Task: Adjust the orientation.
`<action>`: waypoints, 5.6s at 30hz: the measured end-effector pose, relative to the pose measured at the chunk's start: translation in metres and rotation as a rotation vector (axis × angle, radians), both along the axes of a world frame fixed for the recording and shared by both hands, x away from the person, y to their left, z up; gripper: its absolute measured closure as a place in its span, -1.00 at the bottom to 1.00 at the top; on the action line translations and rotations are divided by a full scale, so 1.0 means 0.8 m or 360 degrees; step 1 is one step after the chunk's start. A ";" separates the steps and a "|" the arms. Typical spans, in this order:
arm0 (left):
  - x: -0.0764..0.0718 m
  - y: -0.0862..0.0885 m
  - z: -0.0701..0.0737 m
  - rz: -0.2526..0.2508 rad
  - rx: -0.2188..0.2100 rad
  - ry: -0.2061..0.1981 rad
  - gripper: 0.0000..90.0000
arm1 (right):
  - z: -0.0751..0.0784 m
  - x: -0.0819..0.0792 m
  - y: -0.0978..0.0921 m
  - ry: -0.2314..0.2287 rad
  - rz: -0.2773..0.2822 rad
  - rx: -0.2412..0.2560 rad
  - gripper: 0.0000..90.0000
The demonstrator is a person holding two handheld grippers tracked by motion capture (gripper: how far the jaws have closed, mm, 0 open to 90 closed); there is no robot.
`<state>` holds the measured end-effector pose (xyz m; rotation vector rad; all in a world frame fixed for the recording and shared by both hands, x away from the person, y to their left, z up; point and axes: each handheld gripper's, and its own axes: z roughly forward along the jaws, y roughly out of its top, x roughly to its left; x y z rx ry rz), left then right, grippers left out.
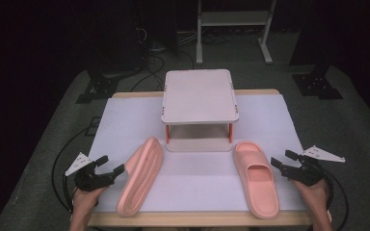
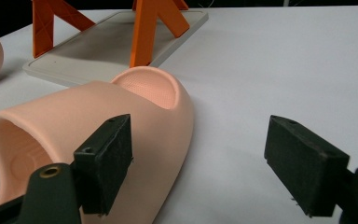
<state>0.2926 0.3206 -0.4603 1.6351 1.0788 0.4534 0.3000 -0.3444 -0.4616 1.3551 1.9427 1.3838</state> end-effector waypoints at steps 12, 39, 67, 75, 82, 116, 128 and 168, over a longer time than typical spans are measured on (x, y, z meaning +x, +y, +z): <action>0.001 0.001 -0.004 -0.0012 -0.0010 0.0011 -0.81 | 0.000 -0.001 0.002 0.0006 0.0002 -0.0036 -0.49; 0.000 0.002 -0.006 -0.0069 0.0083 0.0055 -0.80 | -0.002 -0.002 0.001 -0.0006 0.0008 -0.0029 -0.50; 0.018 -0.032 -0.011 -0.0231 0.0159 0.0135 -0.42 | -0.004 -0.001 0.004 -0.0008 0.0028 -0.0054 -0.51; 0.023 -0.044 -0.011 -0.0280 0.0175 0.0126 -0.15 | -0.004 -0.001 0.004 -0.0006 0.0026 -0.0045 -0.51; 0.021 -0.046 -0.009 -0.0300 0.0161 0.0113 -0.04 | -0.004 -0.001 0.005 -0.0011 0.0025 -0.0051 -0.50; 0.009 -0.071 0.001 -0.0466 0.0074 -0.0008 -0.02 | -0.004 -0.002 0.005 -0.0010 0.0029 -0.0051 -0.50; 0.009 -0.092 -0.002 -0.0477 0.0179 0.0018 -0.07 | -0.004 -0.003 0.004 -0.0012 0.0034 -0.0049 -0.50; 0.003 -0.138 -0.004 -0.0708 0.0322 0.0029 0.19 | 0.000 -0.024 0.001 -0.0128 0.0133 0.0019 -0.46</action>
